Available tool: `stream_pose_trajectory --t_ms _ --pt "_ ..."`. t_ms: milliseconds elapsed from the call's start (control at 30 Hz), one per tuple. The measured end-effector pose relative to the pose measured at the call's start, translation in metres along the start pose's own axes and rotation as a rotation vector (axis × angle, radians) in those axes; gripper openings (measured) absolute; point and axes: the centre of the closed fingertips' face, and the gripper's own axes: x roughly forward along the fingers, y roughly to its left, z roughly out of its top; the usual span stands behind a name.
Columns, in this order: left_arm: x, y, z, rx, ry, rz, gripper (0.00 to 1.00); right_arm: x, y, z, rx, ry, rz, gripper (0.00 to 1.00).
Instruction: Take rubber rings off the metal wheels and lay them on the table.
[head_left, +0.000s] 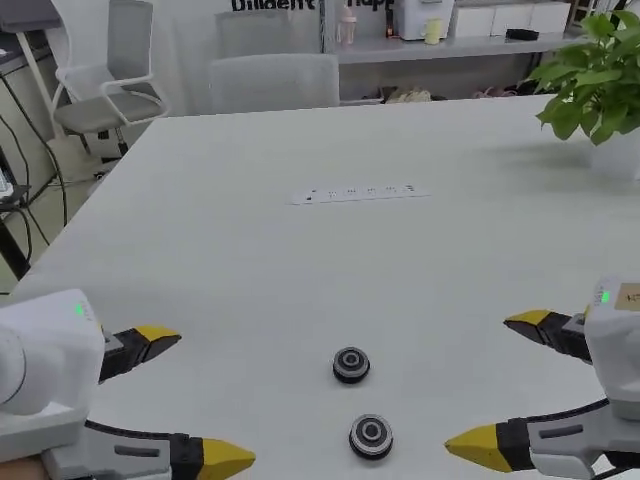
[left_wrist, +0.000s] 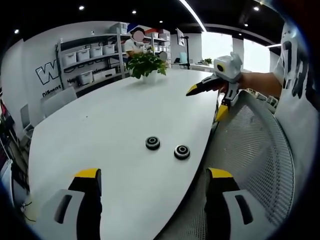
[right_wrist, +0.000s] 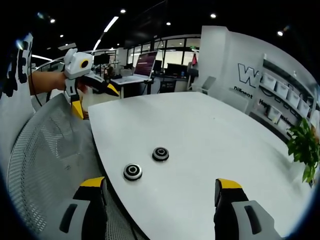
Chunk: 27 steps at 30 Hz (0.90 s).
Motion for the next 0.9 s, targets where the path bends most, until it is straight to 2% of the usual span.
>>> stream_pose_trajectory --t_ms 200,400,567,900 --pt "0.006 0.0 0.0 0.01 0.012 -0.012 0.82 0.002 0.0 0.001 -0.006 -0.016 0.017 0.88" --pt "0.013 -0.001 0.001 0.017 0.022 -0.027 0.81 0.006 0.001 0.001 -0.043 -0.026 0.036 0.86" --pt "0.018 -0.002 0.002 0.034 0.035 -0.048 0.81 0.009 0.001 0.001 -0.057 -0.02 0.046 0.84" --pt "0.033 -0.004 0.011 0.075 0.037 -0.087 0.77 0.016 0.002 0.004 -0.063 -0.033 0.067 0.8"
